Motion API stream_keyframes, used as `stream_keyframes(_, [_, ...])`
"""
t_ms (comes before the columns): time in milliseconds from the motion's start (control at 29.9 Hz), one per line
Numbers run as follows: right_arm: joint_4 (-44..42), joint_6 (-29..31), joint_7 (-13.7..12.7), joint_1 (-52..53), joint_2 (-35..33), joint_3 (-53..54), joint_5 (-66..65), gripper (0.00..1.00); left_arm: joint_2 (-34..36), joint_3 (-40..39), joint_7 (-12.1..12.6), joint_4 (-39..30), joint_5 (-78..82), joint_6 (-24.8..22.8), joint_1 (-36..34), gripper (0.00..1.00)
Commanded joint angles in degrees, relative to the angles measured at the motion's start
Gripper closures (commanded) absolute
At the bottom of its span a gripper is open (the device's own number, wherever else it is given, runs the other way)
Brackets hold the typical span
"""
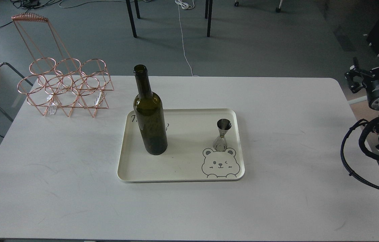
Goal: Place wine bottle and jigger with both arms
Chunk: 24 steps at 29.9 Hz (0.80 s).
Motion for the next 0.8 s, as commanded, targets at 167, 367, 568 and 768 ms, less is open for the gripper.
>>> stream_keyframes(167, [0.19, -1.14, 0.00, 0.03, 0.13, 0.00, -1.06, 0.00, -0.22, 0.00, -0.39, 0.00, 0.00, 0.00, 0.02, 0.01])
stream_keyframes(367, [7.99, -5.44, 0.00, -0.59, -3.46, -0.09, -6.58, 0.00, -0.22, 0.00, -0.57, -0.26, 0.00, 0.00, 0.02, 0.01])
stream_keyframes(568, [22.75, -12.20, 0.00, -1.38, -11.81, 0.00, -22.64, 0.00, -0.57, -0.18, -0.48, -0.53, 0.00, 0.00, 0.02, 0.01])
stream_keyframes(768, [37.17, -22.22, 0.00, -4.45, -18.58, 0.00, -42.95, 0.00, -0.83, 0.00, -0.48, -0.53, 0.18, 0.00, 0.02, 0.01])
